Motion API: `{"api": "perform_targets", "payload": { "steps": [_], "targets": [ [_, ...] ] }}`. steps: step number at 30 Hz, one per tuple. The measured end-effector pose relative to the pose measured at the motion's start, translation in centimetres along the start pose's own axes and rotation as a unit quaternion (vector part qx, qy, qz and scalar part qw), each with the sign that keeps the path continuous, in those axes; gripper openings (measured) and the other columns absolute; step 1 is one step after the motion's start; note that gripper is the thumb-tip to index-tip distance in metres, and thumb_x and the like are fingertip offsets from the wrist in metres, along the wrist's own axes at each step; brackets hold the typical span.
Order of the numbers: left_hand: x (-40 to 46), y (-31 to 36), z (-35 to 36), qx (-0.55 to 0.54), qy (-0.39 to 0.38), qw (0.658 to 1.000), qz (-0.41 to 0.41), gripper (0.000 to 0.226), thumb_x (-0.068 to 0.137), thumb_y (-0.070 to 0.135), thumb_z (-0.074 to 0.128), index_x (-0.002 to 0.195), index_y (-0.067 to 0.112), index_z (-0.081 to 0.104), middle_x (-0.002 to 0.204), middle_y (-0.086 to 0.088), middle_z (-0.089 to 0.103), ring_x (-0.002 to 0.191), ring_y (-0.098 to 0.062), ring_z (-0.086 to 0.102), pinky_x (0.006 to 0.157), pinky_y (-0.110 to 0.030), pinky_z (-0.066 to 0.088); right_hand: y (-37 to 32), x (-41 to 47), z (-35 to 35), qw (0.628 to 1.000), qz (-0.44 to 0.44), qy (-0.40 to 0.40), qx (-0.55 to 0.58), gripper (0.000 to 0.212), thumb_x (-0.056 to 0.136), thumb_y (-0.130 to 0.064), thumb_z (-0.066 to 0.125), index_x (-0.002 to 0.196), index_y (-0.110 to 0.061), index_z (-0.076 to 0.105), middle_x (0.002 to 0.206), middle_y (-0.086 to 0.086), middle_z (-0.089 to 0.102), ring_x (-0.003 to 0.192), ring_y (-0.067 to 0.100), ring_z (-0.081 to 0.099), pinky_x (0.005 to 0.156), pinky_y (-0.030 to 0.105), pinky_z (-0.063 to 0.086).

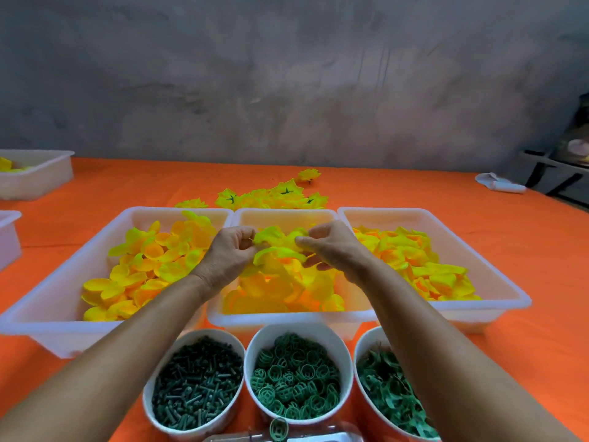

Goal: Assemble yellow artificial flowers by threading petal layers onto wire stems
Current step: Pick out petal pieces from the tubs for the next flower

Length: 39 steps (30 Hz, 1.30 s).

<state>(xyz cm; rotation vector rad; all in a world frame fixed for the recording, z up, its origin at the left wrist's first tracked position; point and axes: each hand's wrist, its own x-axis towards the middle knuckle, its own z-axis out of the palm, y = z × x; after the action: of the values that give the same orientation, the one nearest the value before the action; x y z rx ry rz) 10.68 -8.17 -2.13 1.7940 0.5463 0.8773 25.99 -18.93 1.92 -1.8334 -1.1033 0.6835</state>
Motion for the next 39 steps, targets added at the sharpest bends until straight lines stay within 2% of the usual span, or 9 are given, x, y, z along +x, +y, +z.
{"api": "perform_targets", "payload": {
  "steps": [6,9,12,16,20,23,32,36,39],
  "targets": [
    [-0.3,1.6,0.2,-0.053,0.035,0.998,-0.025,0.009,0.087,0.002,0.061,0.089,0.009,0.067,0.064,0.002,0.067,0.050,-0.005,0.057,0.046,-0.017,0.046,0.8,-2.1,-5.1,0.988,-0.004,0.104,0.116,0.006,0.092,-0.011,0.056,0.090,-0.011,0.062,0.076,0.006,0.066,0.061,0.012,0.061,0.058,0.022,0.043],
    [-0.1,1.1,0.2,0.073,0.012,0.994,-0.075,0.012,0.090,0.006,0.061,0.079,0.011,0.064,0.059,-0.004,0.055,0.049,-0.015,0.047,0.047,-0.022,0.037,2.1,-3.0,-7.9,0.976,0.014,0.158,0.152,0.012,0.092,-0.010,0.056,0.083,-0.014,0.062,0.072,0.003,0.065,0.060,0.011,0.062,0.062,0.025,0.044],
    [0.4,0.5,0.5,0.250,-0.015,0.962,-0.111,0.011,0.088,0.011,0.064,0.079,0.004,0.063,0.059,-0.009,0.049,0.058,-0.021,0.043,0.057,-0.031,0.037,3.4,-3.5,-9.8,0.962,0.031,0.200,0.184,0.015,0.091,-0.008,0.057,0.079,-0.015,0.060,0.071,0.003,0.065,0.057,0.010,0.062,0.062,0.025,0.046],
    [1.0,1.5,1.1,0.398,0.004,0.908,-0.133,0.038,0.084,0.024,0.069,0.119,0.011,0.063,0.111,-0.017,0.066,0.097,-0.028,0.061,0.079,-0.032,0.045,5.2,-3.7,-11.4,0.949,0.043,0.234,0.207,0.015,0.090,-0.008,0.057,0.077,-0.014,0.060,0.070,0.003,0.065,0.046,0.004,0.061,0.058,0.024,0.044],
    [1.5,2.5,1.4,0.458,-0.017,0.880,-0.124,0.050,0.081,0.028,0.072,0.128,0.019,0.058,0.126,-0.012,0.060,0.116,-0.029,0.054,0.092,-0.036,0.045,6.6,-3.6,-12.3,0.948,0.058,0.242,0.197,0.012,0.088,-0.003,0.060,0.080,-0.012,0.061,0.072,0.006,0.064,0.060,0.015,0.061,0.062,0.027,0.045],
    [1.7,3.5,2.0,0.478,-0.006,0.873,-0.094,0.046,0.081,0.027,0.072,0.125,0.021,0.060,0.133,-0.011,0.055,0.125,-0.031,0.047,0.101,-0.044,0.040,7.6,-3.5,-12.8,0.956,0.062,0.252,0.137,0.009,0.083,0.001,0.063,0.087,-0.006,0.066,0.069,0.008,0.061,0.060,0.017,0.057,0.054,0.022,0.043],
    [2.9,5.5,8.3,0.411,-0.006,0.912,0.013,0.033,0.083,0.024,0.068,0.115,0.019,0.065,0.126,-0.007,0.061,0.115,-0.027,0.057,0.098,-0.039,0.042,10.2,-2.6,-12.4,0.975,0.076,0.207,0.025,0.013,0.080,-0.008,0.070,0.093,-0.007,0.072,0.083,0.011,0.064,0.079,0.020,0.057,0.070,0.028,0.042],
    [3.9,5.4,11.6,0.381,-0.022,0.923,0.046,0.030,0.084,0.023,0.066,0.114,0.018,0.067,0.122,-0.006,0.063,0.111,-0.024,0.057,0.093,-0.031,0.042,9.7,-2.5,-11.9,0.992,0.072,0.105,-0.004,0.030,0.079,0.001,0.065,0.108,-0.007,0.070,0.093,0.003,0.065,0.078,0.008,0.057,0.058,0.012,0.044],
    [4.7,4.9,13.8,0.355,-0.054,0.931,0.064,0.029,0.086,0.023,0.065,0.114,0.017,0.066,0.123,-0.007,0.062,0.114,-0.023,0.055,0.095,-0.030,0.040,10.1,-2.4,-12.0,0.997,0.059,0.059,-0.003,0.040,0.076,0.014,0.056,0.112,-0.002,0.067,0.097,0.007,0.066,0.080,0.010,0.060,0.058,0.012,0.046]
  ]
}}
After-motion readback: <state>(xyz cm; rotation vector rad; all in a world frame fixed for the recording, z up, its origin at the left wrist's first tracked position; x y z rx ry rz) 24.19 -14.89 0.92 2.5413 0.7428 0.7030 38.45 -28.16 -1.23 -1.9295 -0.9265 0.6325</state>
